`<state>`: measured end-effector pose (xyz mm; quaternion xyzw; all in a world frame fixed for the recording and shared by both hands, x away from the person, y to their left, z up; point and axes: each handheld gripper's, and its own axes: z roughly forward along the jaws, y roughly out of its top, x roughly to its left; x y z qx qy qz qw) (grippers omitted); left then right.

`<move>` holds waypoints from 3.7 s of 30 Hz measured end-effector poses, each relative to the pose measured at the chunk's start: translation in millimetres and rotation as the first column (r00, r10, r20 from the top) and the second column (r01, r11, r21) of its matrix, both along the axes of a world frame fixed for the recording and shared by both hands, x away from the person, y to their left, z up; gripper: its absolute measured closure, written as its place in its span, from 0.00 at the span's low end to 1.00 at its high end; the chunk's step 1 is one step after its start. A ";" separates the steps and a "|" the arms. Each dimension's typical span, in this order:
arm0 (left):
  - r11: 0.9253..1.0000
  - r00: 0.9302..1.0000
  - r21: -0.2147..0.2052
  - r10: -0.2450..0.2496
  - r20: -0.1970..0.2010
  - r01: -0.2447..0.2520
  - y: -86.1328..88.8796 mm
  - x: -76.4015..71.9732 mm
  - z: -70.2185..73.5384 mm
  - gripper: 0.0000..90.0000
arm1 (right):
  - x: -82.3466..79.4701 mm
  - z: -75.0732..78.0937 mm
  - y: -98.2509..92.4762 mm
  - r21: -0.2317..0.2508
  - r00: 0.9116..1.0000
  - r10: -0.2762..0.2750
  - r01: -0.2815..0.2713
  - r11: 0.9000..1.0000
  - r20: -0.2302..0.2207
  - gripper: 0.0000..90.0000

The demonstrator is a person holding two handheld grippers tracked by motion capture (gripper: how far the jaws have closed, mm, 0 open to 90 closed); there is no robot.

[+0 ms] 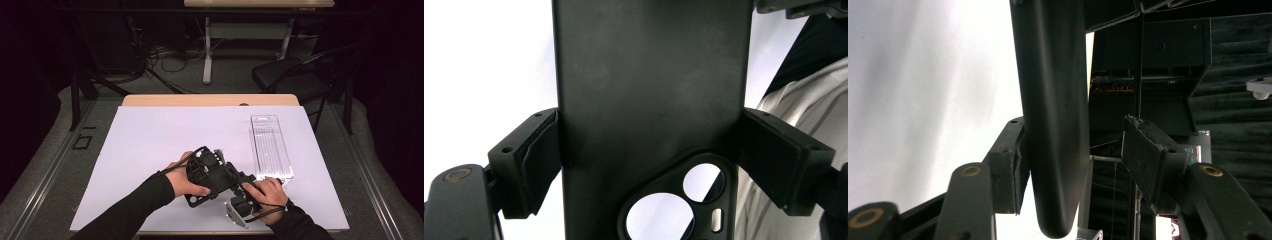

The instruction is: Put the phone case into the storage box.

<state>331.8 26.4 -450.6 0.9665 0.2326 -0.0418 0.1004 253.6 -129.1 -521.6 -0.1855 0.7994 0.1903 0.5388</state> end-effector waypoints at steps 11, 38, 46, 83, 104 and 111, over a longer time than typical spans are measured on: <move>0.999 0.998 -0.026 0.022 -0.055 -0.024 2.8 6.5 -1.7 0.16 | 1.2 -3.2 0.6 -0.009 1.000 -0.009 0.009 1.000 0.004 0.53; 0.999 0.993 -0.047 0.018 -0.113 -0.024 0.5 7.1 -5.9 0.16 | 4.7 -6.3 5.8 -0.090 0.999 0.003 0.001 0.996 0.046 0.75; 0.998 0.993 -0.055 0.021 -0.118 -0.028 0.5 7.5 -5.6 0.16 | 6.5 -8.7 5.9 -0.092 0.999 0.000 0.005 0.996 0.053 0.81; 0.997 0.988 -0.068 0.027 -0.150 -0.037 2.5 10.6 -7.4 0.16 | 6.0 -15.0 5.7 -0.079 0.994 -0.016 0.024 0.997 0.106 0.95; 0.996 0.987 -0.080 0.030 -0.159 -0.044 3.4 11.6 -7.3 0.15 | 5.2 -16.9 5.3 -0.054 0.993 -0.029 0.036 0.998 0.117 0.97; 0.995 0.987 -0.085 0.029 -0.159 -0.043 3.8 12.1 -7.1 0.15 | 5.6 -17.4 5.4 -0.044 0.992 -0.027 0.032 0.999 0.126 0.97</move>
